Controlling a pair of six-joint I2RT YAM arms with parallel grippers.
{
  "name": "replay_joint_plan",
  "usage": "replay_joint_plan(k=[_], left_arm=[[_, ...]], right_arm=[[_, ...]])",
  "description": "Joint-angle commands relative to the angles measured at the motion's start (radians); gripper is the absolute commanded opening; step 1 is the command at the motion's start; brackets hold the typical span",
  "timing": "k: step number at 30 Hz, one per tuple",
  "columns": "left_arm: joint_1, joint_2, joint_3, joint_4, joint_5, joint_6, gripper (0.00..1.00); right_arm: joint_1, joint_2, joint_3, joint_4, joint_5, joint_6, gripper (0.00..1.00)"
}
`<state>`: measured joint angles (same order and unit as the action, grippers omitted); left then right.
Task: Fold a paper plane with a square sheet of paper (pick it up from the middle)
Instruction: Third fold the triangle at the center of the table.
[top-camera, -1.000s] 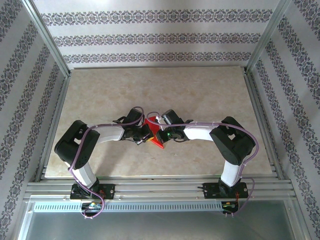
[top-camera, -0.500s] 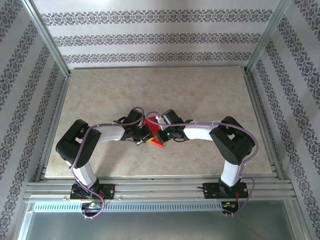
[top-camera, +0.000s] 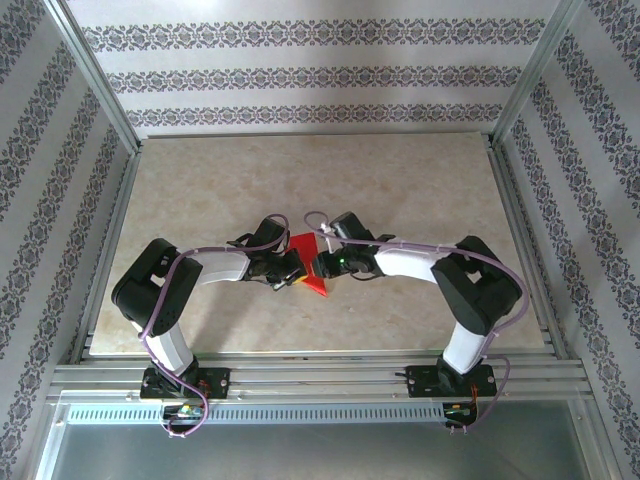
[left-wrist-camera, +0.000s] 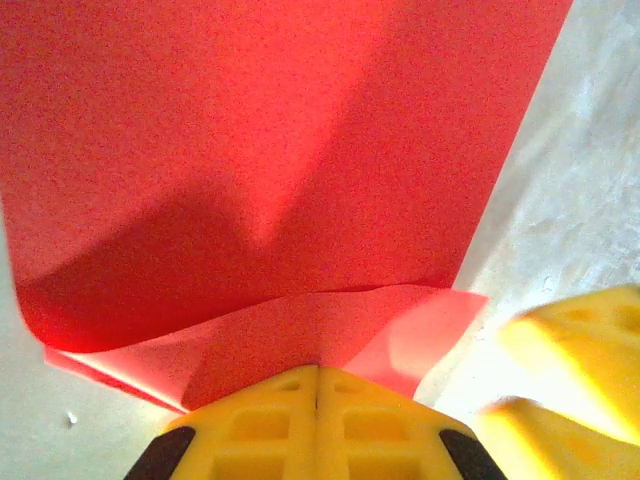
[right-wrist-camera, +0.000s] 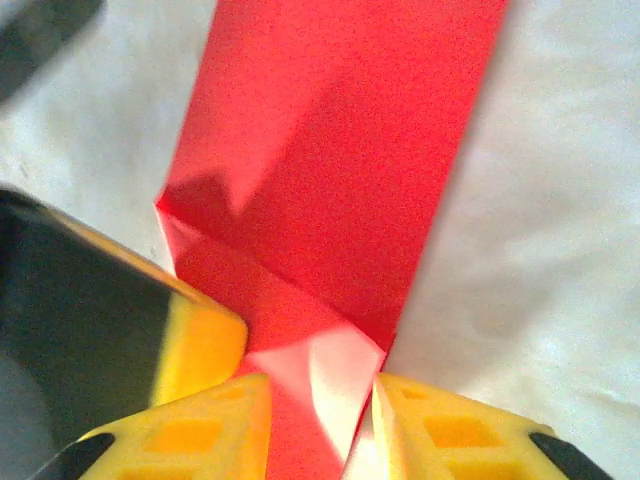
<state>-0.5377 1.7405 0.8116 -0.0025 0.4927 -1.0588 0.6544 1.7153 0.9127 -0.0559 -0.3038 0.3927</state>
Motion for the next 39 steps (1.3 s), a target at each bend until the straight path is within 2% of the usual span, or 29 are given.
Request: replay_joint_plan(k=[1,5,8,15,19,39], left_arm=[[-0.012,0.055,-0.018,-0.067,-0.062,0.023,0.04],[-0.011,0.060,-0.019,-0.065,-0.063,0.017,0.04],[-0.011,0.060,-0.019,-0.065,-0.068,0.013,0.03],[-0.012,0.059,-0.022,-0.068,-0.076,0.009,0.03],[-0.011,0.059,-0.017,-0.072,-0.080,0.011,0.03],[-0.012,0.063,-0.014,-0.078,-0.080,0.010,0.03]], right_arm=[[-0.023,-0.108,-0.008,-0.023,0.001,0.070,0.36],[-0.022,-0.184,-0.054,-0.026,-0.026,0.108,0.34],[-0.004,-0.195,-0.077,-0.032,-0.083,0.129,0.26],[0.059,-0.104,-0.059,-0.030,-0.169,0.135,0.12],[0.078,-0.048,-0.046,-0.028,-0.166,0.136,0.08],[0.085,0.043,-0.009,-0.098,-0.101,0.097,0.07]])
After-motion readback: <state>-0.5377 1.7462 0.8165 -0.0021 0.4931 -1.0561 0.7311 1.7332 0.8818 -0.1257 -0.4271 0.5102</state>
